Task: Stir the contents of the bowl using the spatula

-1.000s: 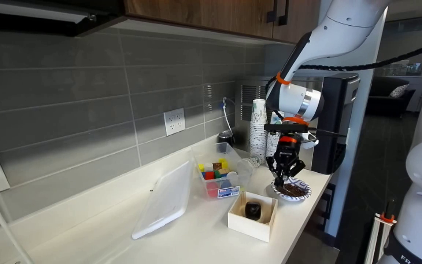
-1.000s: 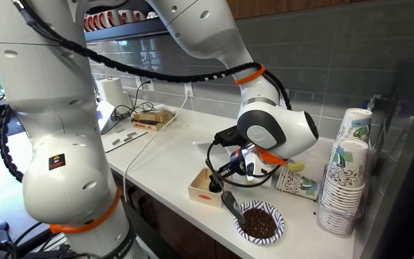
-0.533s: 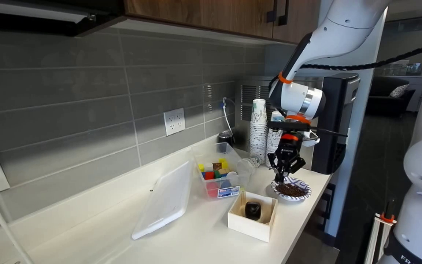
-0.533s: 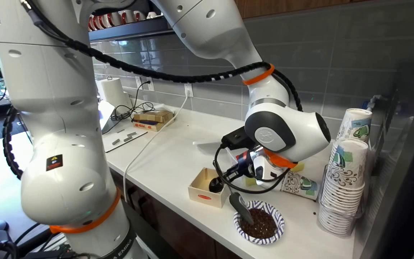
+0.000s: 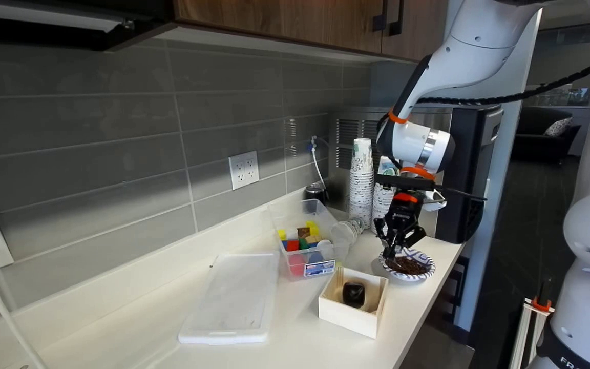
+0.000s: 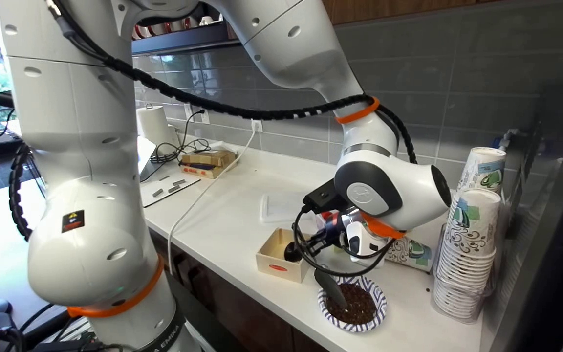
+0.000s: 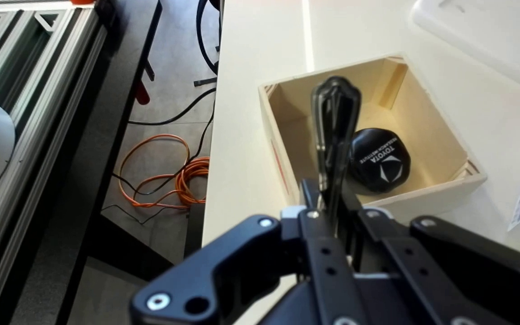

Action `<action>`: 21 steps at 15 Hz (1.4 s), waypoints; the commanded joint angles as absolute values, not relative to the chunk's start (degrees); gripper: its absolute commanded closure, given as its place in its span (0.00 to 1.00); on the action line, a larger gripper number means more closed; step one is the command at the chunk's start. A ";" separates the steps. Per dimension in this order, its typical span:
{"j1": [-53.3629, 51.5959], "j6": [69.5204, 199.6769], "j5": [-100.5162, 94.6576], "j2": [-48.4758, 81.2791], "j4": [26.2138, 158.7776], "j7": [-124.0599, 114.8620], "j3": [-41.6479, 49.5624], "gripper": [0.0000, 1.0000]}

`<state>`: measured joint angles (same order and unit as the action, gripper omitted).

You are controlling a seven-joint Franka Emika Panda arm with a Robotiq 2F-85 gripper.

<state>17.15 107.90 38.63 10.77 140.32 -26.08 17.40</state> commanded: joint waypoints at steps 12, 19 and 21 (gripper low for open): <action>18.22 110.53 47.69 12.13 138.57 -18.93 17.54 0.97; 17.91 106.46 50.20 11.24 138.86 -17.21 17.72 0.97; 17.88 103.21 48.09 11.56 138.48 -18.98 18.03 0.97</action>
